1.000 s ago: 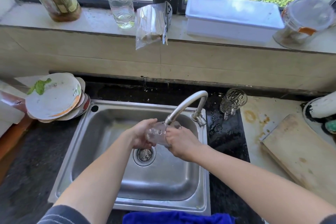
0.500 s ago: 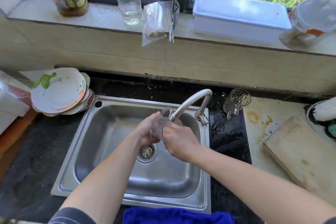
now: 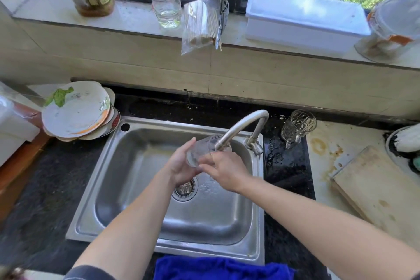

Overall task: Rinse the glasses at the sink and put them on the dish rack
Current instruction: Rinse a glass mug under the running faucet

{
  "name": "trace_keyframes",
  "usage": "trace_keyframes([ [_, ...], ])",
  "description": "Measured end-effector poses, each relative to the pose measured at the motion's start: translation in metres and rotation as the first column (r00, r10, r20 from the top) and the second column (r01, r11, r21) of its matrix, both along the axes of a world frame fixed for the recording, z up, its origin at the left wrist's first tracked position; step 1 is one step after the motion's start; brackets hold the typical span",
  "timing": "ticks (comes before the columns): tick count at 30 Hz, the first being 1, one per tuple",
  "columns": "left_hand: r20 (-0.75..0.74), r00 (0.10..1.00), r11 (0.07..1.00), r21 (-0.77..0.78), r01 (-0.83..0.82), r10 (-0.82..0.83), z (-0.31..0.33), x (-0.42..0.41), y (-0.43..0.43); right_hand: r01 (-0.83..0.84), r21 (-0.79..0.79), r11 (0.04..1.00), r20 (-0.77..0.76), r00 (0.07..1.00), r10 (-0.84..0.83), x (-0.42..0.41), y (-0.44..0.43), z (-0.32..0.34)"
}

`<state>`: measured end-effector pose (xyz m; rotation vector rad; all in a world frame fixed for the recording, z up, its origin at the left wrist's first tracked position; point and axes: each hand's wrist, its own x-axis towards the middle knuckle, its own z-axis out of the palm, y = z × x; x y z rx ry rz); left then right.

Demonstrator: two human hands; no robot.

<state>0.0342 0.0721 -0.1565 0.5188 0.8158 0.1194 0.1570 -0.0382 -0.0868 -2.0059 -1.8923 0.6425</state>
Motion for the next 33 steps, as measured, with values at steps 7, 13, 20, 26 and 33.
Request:
trace_keyframes([
  [7, -0.313, 0.947, 0.993, 0.071, 0.095, -0.069, -0.005, -0.008, 0.012, -0.258, -0.058, 0.964, 0.117, 0.958, 0.263, 0.018, -0.019, -0.011],
  [13, -0.373, 0.912, 0.976, 0.06, 0.209, -0.172, 0.0, -0.011, 0.012, -0.415, 0.074, 0.907, 0.192, 0.898, 0.396, 0.021, -0.019, -0.019],
  [20, -0.231, 0.964, 0.991, -0.003, 0.134, -0.131, -0.003, -0.013, 0.001, -0.221, -0.063, 0.973, 0.1, 0.969, 0.227, 0.006, -0.004, -0.02],
  [26, -0.044, 0.997, 0.997, -0.03, -0.068, 0.067, -0.01, -0.016, -0.01, -0.047, -0.15, 0.988, -0.137, 0.99, 0.026, -0.007, -0.013, -0.008],
  [33, -0.262, 0.965, 0.997, 0.061, 0.047, -0.03, -0.012, -0.014, -0.005, -0.24, -0.262, 0.935, 0.19, 0.937, 0.294, -0.002, -0.008, 0.003],
])
